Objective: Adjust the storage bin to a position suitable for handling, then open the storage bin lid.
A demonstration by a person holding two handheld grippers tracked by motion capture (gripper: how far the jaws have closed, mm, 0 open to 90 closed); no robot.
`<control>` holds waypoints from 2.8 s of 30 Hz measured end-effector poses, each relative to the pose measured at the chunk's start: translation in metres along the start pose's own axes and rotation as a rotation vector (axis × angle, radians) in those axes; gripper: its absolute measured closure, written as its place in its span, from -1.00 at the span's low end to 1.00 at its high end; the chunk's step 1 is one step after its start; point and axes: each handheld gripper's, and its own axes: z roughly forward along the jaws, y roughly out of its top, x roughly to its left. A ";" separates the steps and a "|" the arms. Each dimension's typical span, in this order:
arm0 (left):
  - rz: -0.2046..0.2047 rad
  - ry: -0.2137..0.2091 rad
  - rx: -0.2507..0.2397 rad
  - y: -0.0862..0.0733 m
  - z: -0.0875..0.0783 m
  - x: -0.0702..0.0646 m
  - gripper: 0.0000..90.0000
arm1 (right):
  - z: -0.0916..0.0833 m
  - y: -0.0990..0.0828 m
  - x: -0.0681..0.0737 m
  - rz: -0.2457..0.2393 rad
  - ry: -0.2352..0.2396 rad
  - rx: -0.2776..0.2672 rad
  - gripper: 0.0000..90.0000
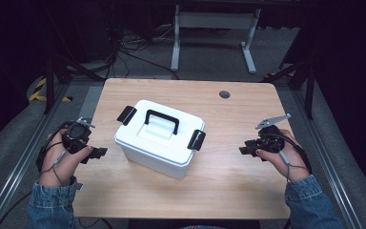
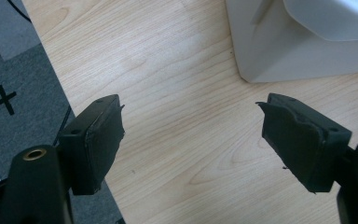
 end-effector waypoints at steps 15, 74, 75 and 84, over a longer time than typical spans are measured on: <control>0.002 -0.009 -0.008 0.003 -0.001 0.001 -0.53 | -0.012 0.053 0.035 -0.068 0.061 -0.058 0.30; 0.008 -0.030 -0.012 0.011 0.004 0.005 -0.53 | 0.082 0.177 0.126 -0.248 0.204 0.028 0.85; 0.008 -0.030 -0.011 0.011 0.004 0.005 -0.53 | 0.082 0.177 0.127 -0.256 0.197 0.028 0.85; 0.009 -0.035 -0.007 0.011 0.005 0.003 -0.53 | 0.081 0.175 0.131 -0.280 0.182 0.008 0.87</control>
